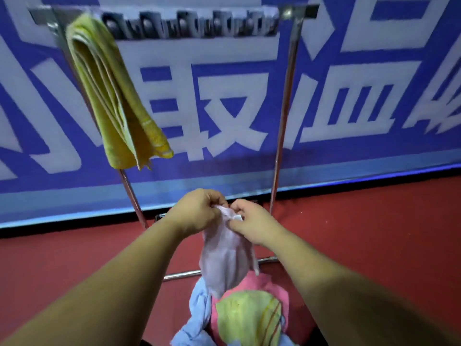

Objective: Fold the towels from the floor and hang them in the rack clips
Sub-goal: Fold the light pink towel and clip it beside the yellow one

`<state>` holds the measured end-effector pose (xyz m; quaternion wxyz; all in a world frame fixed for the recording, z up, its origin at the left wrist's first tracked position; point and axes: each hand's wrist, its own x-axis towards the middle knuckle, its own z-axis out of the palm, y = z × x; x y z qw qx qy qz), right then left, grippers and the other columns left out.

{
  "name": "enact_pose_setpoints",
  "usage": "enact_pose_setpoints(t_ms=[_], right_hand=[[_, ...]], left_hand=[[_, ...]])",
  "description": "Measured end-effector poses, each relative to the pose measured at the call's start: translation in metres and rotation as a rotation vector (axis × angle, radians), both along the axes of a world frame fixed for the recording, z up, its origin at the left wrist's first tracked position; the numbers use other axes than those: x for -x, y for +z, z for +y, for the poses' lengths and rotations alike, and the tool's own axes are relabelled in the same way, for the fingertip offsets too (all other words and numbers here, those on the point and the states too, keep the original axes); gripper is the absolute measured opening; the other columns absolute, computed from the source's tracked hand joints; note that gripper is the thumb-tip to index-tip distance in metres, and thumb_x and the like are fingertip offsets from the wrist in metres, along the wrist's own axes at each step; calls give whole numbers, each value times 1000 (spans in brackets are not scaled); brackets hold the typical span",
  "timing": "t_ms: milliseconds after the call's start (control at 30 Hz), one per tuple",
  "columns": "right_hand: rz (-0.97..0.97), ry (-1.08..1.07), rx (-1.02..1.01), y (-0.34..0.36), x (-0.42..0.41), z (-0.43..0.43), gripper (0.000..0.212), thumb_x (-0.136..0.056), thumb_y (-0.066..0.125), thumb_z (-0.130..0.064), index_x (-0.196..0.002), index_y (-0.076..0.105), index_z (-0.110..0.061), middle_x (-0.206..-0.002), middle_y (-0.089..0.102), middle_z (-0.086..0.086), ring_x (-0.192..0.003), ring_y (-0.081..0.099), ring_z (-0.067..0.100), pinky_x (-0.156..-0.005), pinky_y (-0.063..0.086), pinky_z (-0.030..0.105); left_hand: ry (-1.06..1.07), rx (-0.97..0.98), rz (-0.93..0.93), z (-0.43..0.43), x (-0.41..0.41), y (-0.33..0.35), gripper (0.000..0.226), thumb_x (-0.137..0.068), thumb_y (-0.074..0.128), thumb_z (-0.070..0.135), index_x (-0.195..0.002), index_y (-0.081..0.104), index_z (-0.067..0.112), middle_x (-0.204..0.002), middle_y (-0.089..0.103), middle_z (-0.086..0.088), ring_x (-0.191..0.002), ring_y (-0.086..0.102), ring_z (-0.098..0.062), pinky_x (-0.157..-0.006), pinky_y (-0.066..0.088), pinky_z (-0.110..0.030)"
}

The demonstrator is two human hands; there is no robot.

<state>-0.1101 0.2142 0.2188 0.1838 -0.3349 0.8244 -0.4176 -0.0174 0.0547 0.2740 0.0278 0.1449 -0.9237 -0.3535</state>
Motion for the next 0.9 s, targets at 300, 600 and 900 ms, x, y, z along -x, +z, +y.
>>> enact_pose_setpoints(t_ms=[300,600,900], right_hand=[[219,-40,54,173,-21,40,19,-88,77,-31,-79,63,-22,-76,63,-3,-66,53,12,-58,38,30],[194,-52,202,261,-33,55,21,-86,81,-37,-94,71,-20,-95,74,8,-82,66,20,-72,49,36],[151,-15,267,285,-40,55,33,-86,80,-46,-95,71,-15,-88,69,2,-80,62,18,-72,46,36]], left_hand=[[65,156,114,37,-21,166,21,-88,61,9,-88,78,22,-84,77,0,-77,72,-21,-77,65,-39],[144,-106,308,47,-28,220,18,-94,60,3,-88,75,11,-74,72,-9,-70,67,-23,-69,61,-38],[172,-394,528,53,-33,238,17,-96,59,1,-94,74,9,-79,75,-13,-67,70,-20,-82,65,-46]])
